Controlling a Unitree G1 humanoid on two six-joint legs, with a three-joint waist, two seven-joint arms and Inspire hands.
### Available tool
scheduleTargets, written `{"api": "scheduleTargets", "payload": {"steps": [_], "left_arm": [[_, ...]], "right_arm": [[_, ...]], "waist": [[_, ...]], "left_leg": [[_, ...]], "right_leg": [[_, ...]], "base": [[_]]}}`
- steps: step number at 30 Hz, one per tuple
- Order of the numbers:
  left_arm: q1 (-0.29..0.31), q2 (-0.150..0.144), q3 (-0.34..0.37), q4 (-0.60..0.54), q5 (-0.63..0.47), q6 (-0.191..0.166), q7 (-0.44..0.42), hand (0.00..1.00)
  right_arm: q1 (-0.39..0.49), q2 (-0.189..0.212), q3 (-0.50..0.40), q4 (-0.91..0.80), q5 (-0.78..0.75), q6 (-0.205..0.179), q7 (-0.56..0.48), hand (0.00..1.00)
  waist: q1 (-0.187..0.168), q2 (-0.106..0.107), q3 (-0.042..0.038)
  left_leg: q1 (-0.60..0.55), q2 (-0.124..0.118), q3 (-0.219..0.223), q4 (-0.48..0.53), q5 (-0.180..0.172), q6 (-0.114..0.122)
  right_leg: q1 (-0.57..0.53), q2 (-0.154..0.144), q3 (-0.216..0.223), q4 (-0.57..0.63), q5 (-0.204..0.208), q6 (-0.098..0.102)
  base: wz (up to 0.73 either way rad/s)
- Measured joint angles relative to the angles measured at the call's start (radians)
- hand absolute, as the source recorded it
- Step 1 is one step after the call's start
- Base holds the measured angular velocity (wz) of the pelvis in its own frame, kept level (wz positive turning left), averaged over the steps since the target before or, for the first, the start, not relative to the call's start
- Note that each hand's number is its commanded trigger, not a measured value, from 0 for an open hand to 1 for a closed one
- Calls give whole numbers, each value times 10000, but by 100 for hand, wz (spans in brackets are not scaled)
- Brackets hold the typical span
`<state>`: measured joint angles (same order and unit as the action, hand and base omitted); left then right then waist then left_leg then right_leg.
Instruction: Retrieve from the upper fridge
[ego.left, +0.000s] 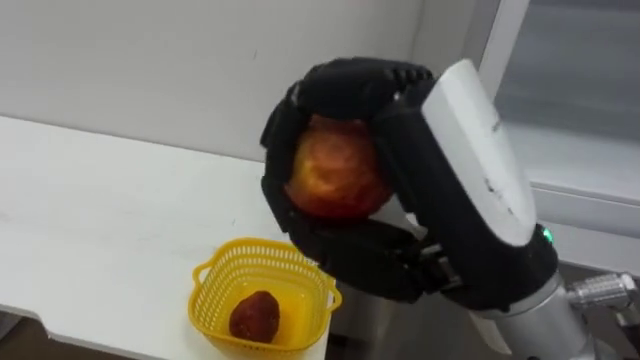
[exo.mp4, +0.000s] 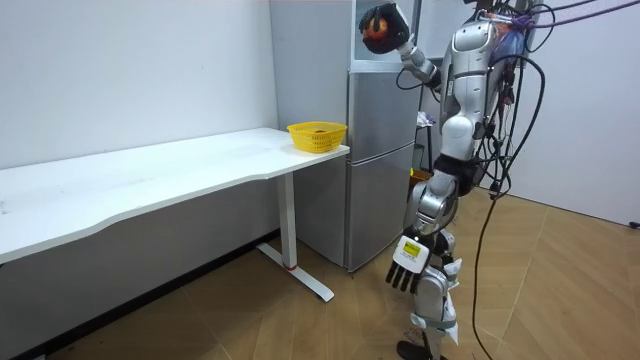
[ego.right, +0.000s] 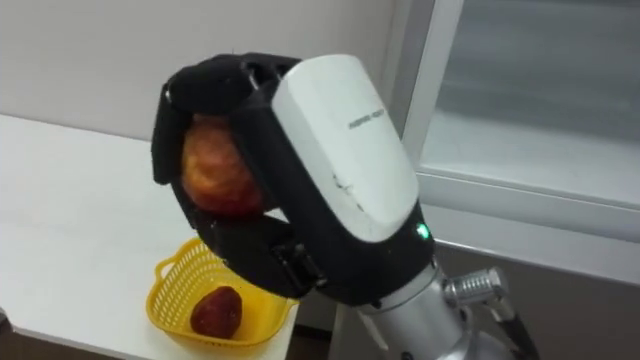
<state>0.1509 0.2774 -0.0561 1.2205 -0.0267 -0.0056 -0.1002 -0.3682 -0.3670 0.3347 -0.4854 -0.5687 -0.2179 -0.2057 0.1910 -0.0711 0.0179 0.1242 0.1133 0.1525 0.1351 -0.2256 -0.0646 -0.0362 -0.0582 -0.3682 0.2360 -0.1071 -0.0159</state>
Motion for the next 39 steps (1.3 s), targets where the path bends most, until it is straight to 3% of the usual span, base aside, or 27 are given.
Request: {"api": "scheduleTargets", "payload": {"steps": [7,10,21,23,26,32,34,39], "left_arm": [[-28,30,-38,-226,4,0,-131,0],[-43,45,-40,-215,4,-1,-187,0],[-62,58,-22,-242,339,3,-283,0],[-72,45,3,-243,656,23,-343,0],[-51,-37,-15,-228,888,124,-393,0],[-34,-212,-35,-207,972,466,-499,0],[-12,-210,-35,-205,968,504,-590,0],[-20,-215,-22,-224,965,514,-617,0]], "right_arm": [[-44,366,528,1874,-288,2,28,100],[-43,478,854,2731,-554,102,259,100],[-43,492,1245,4385,-761,423,647,100],[-44,488,1246,4499,-1042,507,764,100],[-46,608,1290,4844,-1268,604,767,100],[-164,740,1337,6004,-1339,933,770,100],[-374,925,1336,6437,-1291,1089,777,100],[-549,951,1329,6821,-1040,1110,778,98]], "waist": [[575,-70,-46],[643,-104,-63],[1039,-151,-74],[1145,-229,-114],[1246,-243,-89],[1459,-493,-34],[1459,-478,-17],[1442,-401,36]], "left_leg": [[-14,-2,-22,30,5,5],[-116,-7,-143,119,5,6],[-347,-17,-213,168,3,9],[-412,-18,-227,180,3,9],[-440,-18,-238,176,4,9],[-460,-27,-452,251,5,12],[-462,-27,-460,254,5,12],[-593,-28,-585,314,5,11]], "right_leg": [[-10,-5,-35,0,0,0],[-12,-43,-158,0,0,0],[-60,-127,-443,3,-4,8],[-101,-139,-484,3,-6,9],[-124,-140,-501,3,-7,10],[-50,-157,-549,1,-33,46],[-46,-155,-531,-4,-33,48],[-62,-154,-583,-74,-38,55]], "base": [[0],[11],[6],[0],[0],[9],[3],[7]]}}
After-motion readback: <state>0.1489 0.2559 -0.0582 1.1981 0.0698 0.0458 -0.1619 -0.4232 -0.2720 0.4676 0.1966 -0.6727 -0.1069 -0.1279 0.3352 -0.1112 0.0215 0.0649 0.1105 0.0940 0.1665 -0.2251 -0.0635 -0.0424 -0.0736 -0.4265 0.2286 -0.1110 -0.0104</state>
